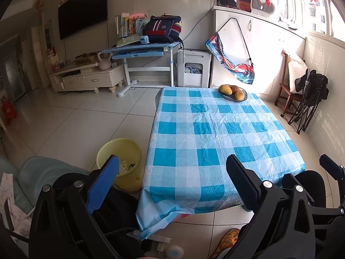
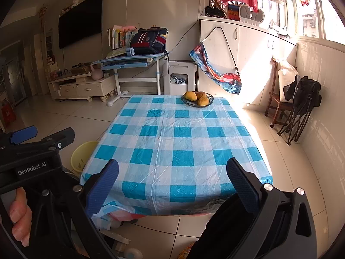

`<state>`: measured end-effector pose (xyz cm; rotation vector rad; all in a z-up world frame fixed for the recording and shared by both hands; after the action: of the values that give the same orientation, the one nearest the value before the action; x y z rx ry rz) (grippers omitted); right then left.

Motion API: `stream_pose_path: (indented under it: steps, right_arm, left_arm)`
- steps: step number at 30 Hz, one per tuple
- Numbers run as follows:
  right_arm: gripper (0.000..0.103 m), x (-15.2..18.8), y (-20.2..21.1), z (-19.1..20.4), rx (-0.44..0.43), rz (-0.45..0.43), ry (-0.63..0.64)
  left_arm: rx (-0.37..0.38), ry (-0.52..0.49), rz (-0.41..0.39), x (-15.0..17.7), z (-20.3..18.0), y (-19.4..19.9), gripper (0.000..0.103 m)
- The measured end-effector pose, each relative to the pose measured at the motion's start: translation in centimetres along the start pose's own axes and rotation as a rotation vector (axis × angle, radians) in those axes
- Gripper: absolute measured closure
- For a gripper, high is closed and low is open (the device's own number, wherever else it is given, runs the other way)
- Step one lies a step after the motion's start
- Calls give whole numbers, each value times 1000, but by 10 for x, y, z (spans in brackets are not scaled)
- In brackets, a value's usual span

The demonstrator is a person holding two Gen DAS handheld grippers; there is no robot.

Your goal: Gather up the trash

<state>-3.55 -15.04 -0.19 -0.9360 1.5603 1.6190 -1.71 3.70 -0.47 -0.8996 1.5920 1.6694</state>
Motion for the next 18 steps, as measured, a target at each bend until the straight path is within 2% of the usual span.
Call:
stream_pose_path:
  steps: [6, 13, 18]
  right_arm:
    - [7, 0, 0, 1, -2, 1, 1]
    - [7, 3, -8, 0, -1, 9, -1]
    - [7, 1, -23, -8, 15, 28, -7]
  left_arm:
    - [0, 2, -2, -1, 0, 0, 7]
    - [-23, -20, -48, -4, -6, 0, 7]
    - [-11, -18, -7, -4, -8, -22, 7]
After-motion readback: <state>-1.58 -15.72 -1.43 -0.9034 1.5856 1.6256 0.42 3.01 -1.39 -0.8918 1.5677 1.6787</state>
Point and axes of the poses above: each gripper's, at about its wrist camera, not at the fingertips, and y roughly against the way its jaws point, z to its left, x to its underside, the point moved 9 cm from there along -y, roughly the way its jaws point, and after that the axes turned 5 degrees about -z, right-handed, at the moved point
